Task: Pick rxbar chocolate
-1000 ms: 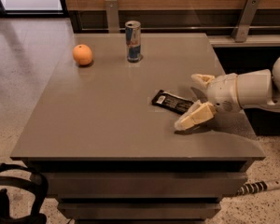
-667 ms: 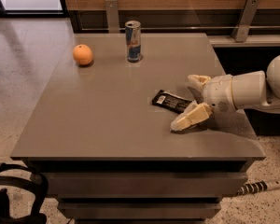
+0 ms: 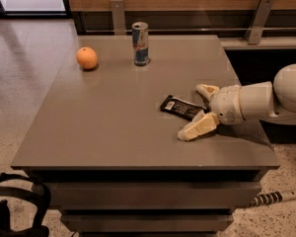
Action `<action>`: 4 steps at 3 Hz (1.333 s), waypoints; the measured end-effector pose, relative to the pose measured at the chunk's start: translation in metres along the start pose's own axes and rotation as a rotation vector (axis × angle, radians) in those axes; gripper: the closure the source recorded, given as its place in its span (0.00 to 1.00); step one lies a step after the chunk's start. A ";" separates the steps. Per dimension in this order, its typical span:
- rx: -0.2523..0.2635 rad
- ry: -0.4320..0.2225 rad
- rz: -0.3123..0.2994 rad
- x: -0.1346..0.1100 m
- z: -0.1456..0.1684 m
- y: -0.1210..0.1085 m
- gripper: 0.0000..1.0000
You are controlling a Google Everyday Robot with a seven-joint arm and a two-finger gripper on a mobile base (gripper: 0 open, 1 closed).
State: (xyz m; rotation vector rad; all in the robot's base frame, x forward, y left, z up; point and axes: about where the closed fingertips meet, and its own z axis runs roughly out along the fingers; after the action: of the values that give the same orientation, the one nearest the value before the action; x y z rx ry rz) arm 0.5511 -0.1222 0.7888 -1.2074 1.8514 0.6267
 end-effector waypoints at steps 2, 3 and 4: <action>0.000 0.000 0.000 -0.015 -0.009 0.000 0.72; 0.000 0.000 0.000 -0.017 -0.011 0.000 0.95; 0.000 0.000 0.000 -0.019 -0.012 -0.001 1.00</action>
Offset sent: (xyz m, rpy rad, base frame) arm 0.0000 0.0000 0.0082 0.0000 0.0000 0.0001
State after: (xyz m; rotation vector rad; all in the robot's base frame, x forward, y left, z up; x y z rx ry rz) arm 0.5511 -0.1220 0.8114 -1.2077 1.8512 0.6271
